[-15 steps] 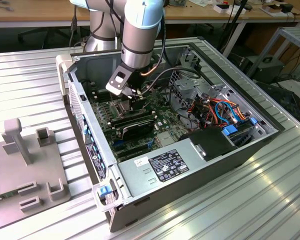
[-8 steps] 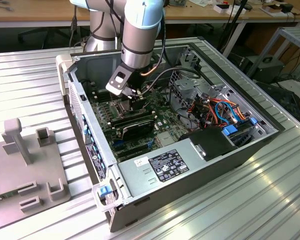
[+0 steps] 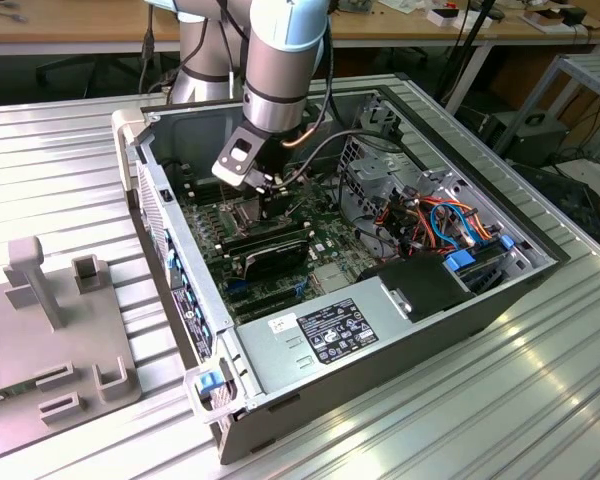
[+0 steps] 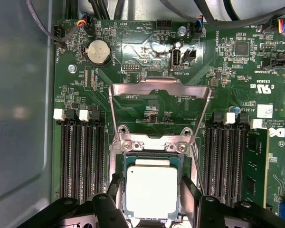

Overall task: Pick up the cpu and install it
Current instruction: 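Place the cpu into insertion slot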

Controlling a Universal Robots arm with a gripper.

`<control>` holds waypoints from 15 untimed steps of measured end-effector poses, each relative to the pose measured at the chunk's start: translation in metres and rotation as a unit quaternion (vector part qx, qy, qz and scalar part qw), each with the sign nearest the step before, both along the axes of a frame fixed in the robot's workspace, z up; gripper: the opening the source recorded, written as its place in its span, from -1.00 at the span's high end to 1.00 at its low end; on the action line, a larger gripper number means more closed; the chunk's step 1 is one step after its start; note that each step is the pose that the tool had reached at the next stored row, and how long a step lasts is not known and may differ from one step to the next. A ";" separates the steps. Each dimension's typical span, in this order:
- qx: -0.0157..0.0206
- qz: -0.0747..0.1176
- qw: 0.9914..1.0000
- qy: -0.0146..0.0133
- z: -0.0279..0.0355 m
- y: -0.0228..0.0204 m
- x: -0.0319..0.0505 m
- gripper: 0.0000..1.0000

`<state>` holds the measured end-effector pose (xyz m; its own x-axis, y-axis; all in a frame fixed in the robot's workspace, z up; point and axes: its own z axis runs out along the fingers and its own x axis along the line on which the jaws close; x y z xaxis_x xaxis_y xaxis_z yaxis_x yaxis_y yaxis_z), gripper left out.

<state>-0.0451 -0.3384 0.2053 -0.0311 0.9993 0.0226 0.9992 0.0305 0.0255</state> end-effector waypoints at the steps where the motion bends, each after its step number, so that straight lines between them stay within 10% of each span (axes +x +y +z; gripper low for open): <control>1: 0.000 0.000 1.000 0.000 0.0002 0.0000 0.0000 -0.23; 15: -0.002 0.001 1.000 0.000 -0.0045 0.0010 -0.0003 -0.23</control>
<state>-0.0454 -0.3374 0.2008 -0.0321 0.9993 0.0185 0.9992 0.0316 0.0251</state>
